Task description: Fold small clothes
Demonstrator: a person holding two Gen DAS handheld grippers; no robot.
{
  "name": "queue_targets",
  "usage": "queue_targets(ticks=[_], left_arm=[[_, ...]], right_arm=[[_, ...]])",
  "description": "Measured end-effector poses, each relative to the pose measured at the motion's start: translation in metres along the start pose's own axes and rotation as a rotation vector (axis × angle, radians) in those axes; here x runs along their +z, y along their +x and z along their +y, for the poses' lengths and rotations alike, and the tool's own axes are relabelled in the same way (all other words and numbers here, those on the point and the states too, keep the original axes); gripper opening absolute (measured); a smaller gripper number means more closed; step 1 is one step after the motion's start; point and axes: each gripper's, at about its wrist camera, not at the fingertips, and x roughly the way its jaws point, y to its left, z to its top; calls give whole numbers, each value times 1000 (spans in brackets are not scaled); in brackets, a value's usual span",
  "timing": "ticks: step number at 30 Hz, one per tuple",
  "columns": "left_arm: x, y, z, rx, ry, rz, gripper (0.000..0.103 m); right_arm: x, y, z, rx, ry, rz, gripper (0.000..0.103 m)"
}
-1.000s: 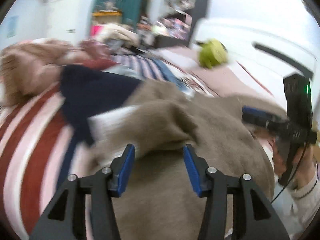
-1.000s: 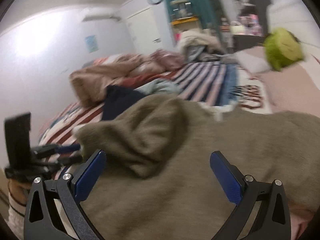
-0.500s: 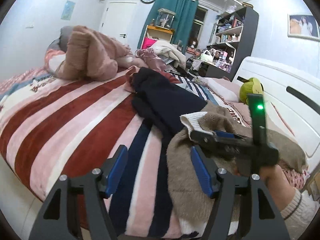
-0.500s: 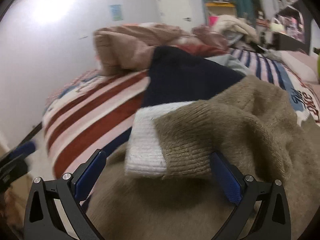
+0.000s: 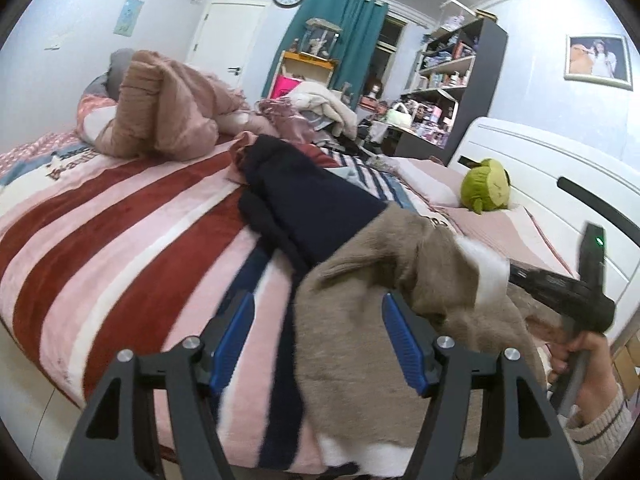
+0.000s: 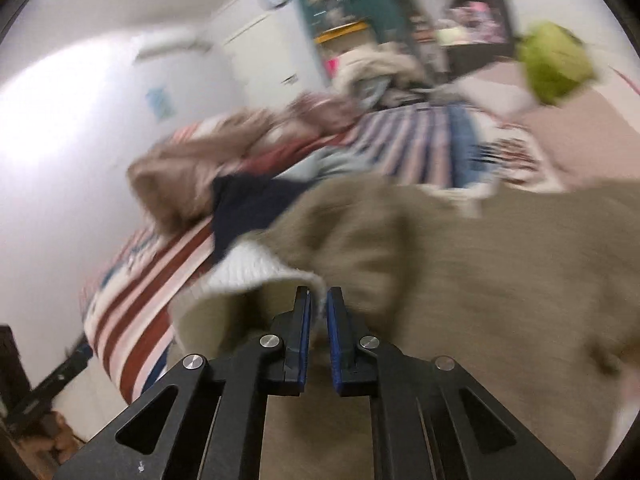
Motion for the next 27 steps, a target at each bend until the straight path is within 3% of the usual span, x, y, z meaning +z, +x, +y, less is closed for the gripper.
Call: queue_targets(ticks=[2,4,7,8,10,13,15,19,20,21,22,23,27], left_arm=[[-2,6,-9,-12,18,8,63],[-5,22,-17,3,43,51,63],[-8,32,-26,43,40,85,63],[-7,32,-29,28,31,85,63],[-7,29,-36,12,35,77,63],[-8,23,-46,22,58,74,64],[-10,22,-47,31,55,82,64],[-16,19,-45,32,61,92,64],[-17,18,-44,31,61,92,64],[-17,17,-43,27,61,92,64],[-18,16,-42,22,60,91,64],[-18,14,-40,19,58,88,64],[-18,16,-33,17,53,92,65]], right_arm=[[-9,-27,-34,-73,38,-9,3],[-18,-44,-59,-88,82,-5,4],[-29,-46,-75,59,162,64,9],[-33,-42,-71,88,143,87,16],[-38,-31,-48,151,60,124,67],[-48,-2,-5,239,-59,206,75],[-58,24,20,256,-109,280,80],[-76,54,52,239,-186,335,83],[-78,58,56,217,-203,329,81],[-79,61,59,179,-214,320,62],[-78,63,59,138,-213,313,22],[-75,62,57,128,-198,305,4],[-55,33,45,94,-183,199,2]])
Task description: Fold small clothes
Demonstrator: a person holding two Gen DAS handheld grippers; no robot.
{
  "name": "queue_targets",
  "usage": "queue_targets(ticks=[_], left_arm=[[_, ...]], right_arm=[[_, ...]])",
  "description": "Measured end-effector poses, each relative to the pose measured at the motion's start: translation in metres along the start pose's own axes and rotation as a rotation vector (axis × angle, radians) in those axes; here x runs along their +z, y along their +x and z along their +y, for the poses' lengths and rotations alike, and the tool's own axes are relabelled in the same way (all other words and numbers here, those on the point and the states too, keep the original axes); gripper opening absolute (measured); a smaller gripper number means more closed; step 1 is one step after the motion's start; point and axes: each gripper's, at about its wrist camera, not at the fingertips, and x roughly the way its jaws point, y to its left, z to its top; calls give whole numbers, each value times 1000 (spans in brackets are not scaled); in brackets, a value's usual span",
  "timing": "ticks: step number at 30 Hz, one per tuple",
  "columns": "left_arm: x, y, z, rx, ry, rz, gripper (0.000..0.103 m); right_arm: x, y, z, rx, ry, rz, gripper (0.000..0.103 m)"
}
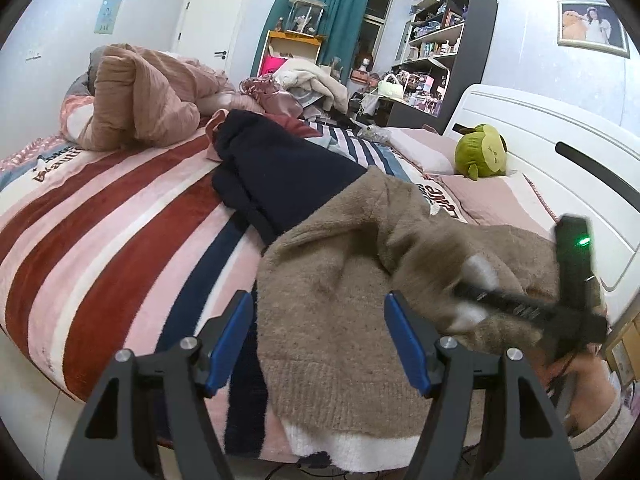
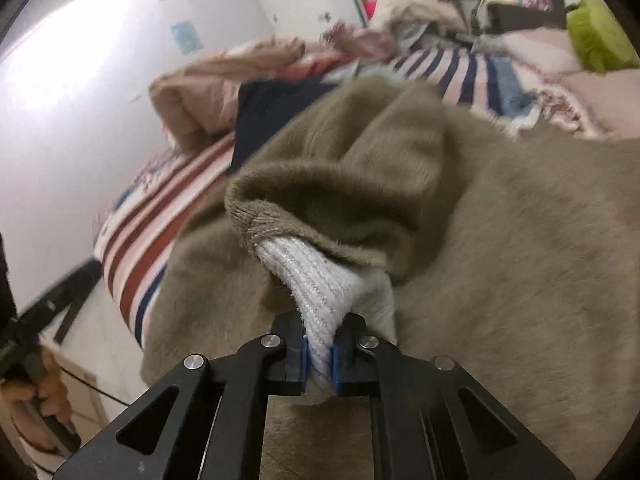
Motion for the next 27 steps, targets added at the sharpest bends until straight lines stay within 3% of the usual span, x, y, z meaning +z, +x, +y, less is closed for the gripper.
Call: queue_targets(ticks=[5,8,11,14,15,16,17,18,19,23,25,26,27], left_arm=[[0,8,6,-4,7,20,65],[-1,19,9,4,25,46,65],[-3,37,17,11,13,94,66],[-10,63,23,4,9,173,67],[-13,70,23,-1,12,196,67],[-16,76,23,-2,15,212,67],[-18,80,23,-9,14,225,67],[-20,84,23,-23,11,239,67],[-21,89,23,-46,6,254,67],[-26,106,13,-41,13,285,67],[-27,109,7,-22,28,280,67],[-28,109,2,-13,39,281,62],[-29,108,0,-8,44,281,50]], right_arm=[[17,-63,-42,-69,72,-100,2],[8,-99,-80,-110,141,-100,2],[-19,-114,-117,-155,204,-28,2],[-42,-113,-141,-136,291,35,8],[-50,-118,-147,-139,306,32,16],[-58,-126,-151,-154,307,21,38],[-63,-133,-155,-167,307,13,51],[-71,-142,-158,-168,305,3,76],[-74,-144,-162,-158,306,9,85],[-100,-137,-165,-45,306,108,85],[-106,-130,-152,-45,237,118,85],[-107,-127,-147,-54,210,112,83],[-107,-124,-140,-50,196,110,71]])
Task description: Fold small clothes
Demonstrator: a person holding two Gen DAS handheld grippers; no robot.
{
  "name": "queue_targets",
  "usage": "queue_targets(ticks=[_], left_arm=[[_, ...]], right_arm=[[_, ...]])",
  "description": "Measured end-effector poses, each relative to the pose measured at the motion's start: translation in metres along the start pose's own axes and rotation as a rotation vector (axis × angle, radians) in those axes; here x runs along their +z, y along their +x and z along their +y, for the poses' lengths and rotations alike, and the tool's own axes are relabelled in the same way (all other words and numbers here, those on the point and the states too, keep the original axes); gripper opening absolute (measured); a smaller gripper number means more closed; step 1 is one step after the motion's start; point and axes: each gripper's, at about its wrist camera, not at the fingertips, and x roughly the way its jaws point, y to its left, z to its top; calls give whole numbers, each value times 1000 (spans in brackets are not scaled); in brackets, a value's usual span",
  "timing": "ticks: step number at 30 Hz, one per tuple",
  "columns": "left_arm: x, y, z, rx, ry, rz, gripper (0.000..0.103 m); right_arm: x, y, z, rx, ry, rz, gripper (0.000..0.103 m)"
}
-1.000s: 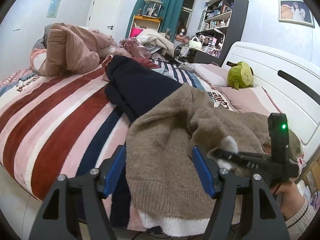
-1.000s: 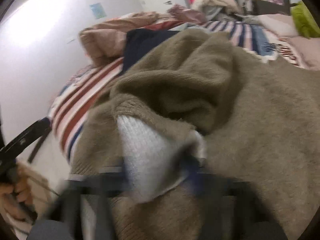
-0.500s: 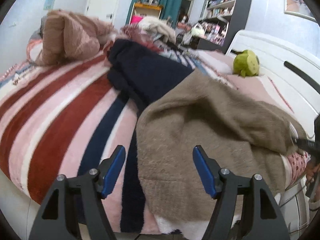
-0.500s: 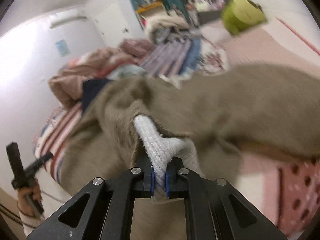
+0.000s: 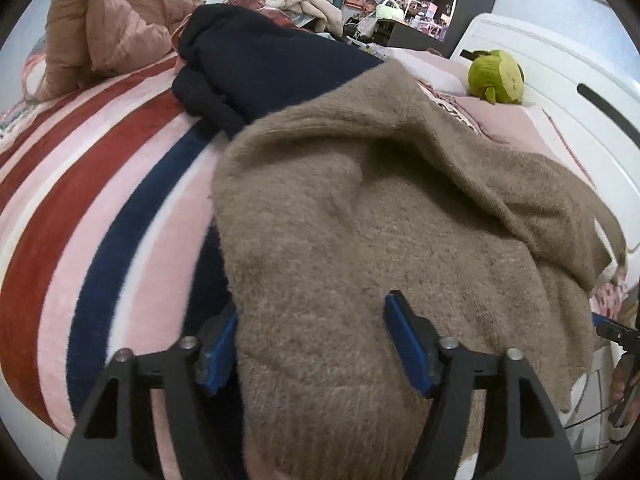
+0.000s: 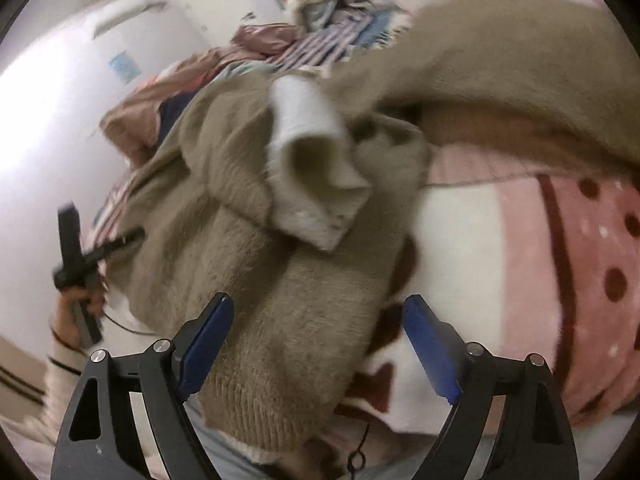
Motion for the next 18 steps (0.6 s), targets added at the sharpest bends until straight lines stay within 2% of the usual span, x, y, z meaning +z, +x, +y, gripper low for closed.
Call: queue_targets(ticks=[1,2,3,7,9,13,15,18], left_arm=[[-2,-1,-4,-5,2,1,43],[-4,-2,-7,-18,2,1,30],[-6,-4,-11,-38,6,-2,18],[-17,-25,-30,-57,52,-37,14],[-26,-48,-40,-130,51,-72,14],[-53,-78,-53,-253,49,-47,14],[-68,-80,-58,-236,72,-23,18],[-80,-71,-58,-111,97,10,26]], right_arm=[[0,5,5,-5,-15,3,48],[-1,10,12,-42,-41,6,34],[0,16,17,-90,-73,6,15],[-2,-2,26,-139,-127,-61,10],[-4,-27,22,-182,-151,-114,10],[-9,-78,5,-234,-119,-161,9],[-12,-88,-6,-224,-92,-119,9],[-13,-68,-18,-196,-45,-38,13]])
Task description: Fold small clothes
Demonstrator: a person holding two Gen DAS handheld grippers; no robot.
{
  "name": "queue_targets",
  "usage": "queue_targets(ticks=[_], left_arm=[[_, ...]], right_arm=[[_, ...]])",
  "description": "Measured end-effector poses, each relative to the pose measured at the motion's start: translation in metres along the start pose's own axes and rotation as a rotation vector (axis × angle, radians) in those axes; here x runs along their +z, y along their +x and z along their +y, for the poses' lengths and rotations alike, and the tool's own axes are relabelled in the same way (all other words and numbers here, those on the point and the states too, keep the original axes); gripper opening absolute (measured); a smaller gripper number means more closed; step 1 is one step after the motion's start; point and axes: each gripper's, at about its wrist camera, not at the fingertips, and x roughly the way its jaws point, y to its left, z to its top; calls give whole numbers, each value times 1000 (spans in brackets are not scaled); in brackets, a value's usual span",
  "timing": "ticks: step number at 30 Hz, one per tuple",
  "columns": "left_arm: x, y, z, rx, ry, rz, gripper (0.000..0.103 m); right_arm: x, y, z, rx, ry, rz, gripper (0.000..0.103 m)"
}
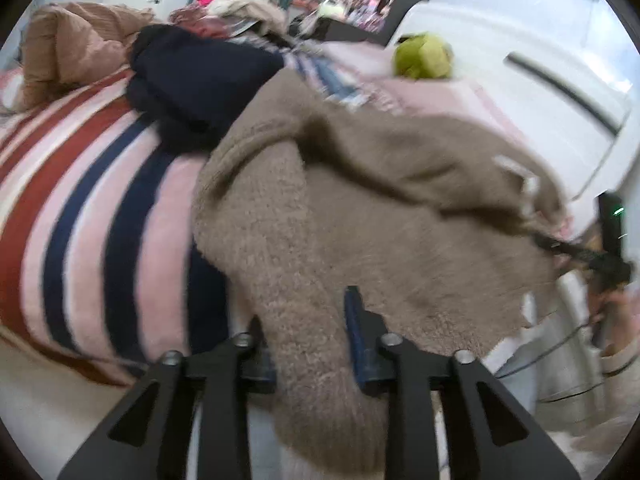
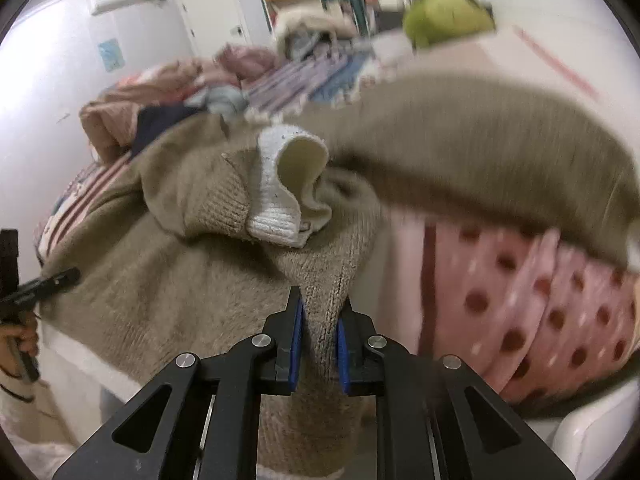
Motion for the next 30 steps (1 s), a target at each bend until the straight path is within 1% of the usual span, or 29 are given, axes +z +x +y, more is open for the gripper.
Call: queue_targets(ticks=[1,2,3,4,5,6,7,9,10,11,12,13,14,16,17,18,19,21,24,26,28,30], left_arm=[[0,-2,0,25,0,-1,26],[2,-8,2,29,-3,-17,30],[4,-16,1,28,-5,-39,39],[8,-26,0,40,-1,-75,45],[12,-37,-2,68,7,-111,54],[18,-48,-5,98,20,-150,56],[25,-59,-10,114,29,-188,57],[41,-72,-18,109,30,-246,59],[47,-76,-20,101,28,-266,60],[55,-81,-27,86,30,-298,60],[61,-83,-31,81,33,-320,65],[68,-88,-40,82,37,-354,68],[73,-91,-48,81,40,-379,72],[84,-96,-60,57,45,-414,73],[88,-98,-66,39,45,-424,76],[90,-99,-70,20,45,-432,78],[92,-98,-74,6,46,-433,78],[97,-95,-84,-11,55,-427,78],[101,-87,-96,-17,66,-409,78],[102,-79,-99,-16,63,-392,78],[103,-70,-102,-21,46,-375,79],[104,-56,-100,-46,17,-355,79]], right_arm=[[-1,6,-3,0,12,23,18],[-2,7,-7,-2,23,21,19],[-1,1,-12,9,44,2,24],[4,-4,-16,32,69,-27,36],[7,-15,-25,48,99,-67,44],[10,-29,-37,47,131,-116,61],[13,-42,-47,35,159,-160,71],[17,-65,-74,-17,227,-246,75],[17,-74,-92,-49,276,-292,80],[16,-81,-106,-73,319,-332,83],[14,-90,-128,-118,391,-387,84],[12,-95,-141,-149,425,-407,84],[12,-100,-158,-203,453,-426,84],[12,-101,-180,-272,470,-418,85],[11,-100,-190,-301,488,-410,85],[10,-99,-196,-300,505,-403,85],[9,-96,-200,-282,519,-396,85],[6,-88,-200,-219,528,-374,85],[1,-68,-191,-114,548,-338,86],[-2,-52,-189,-71,584,-323,86],[-2,-40,-200,-70,609,-339,86],[3,-38,-206,-58,634,-393,88]])
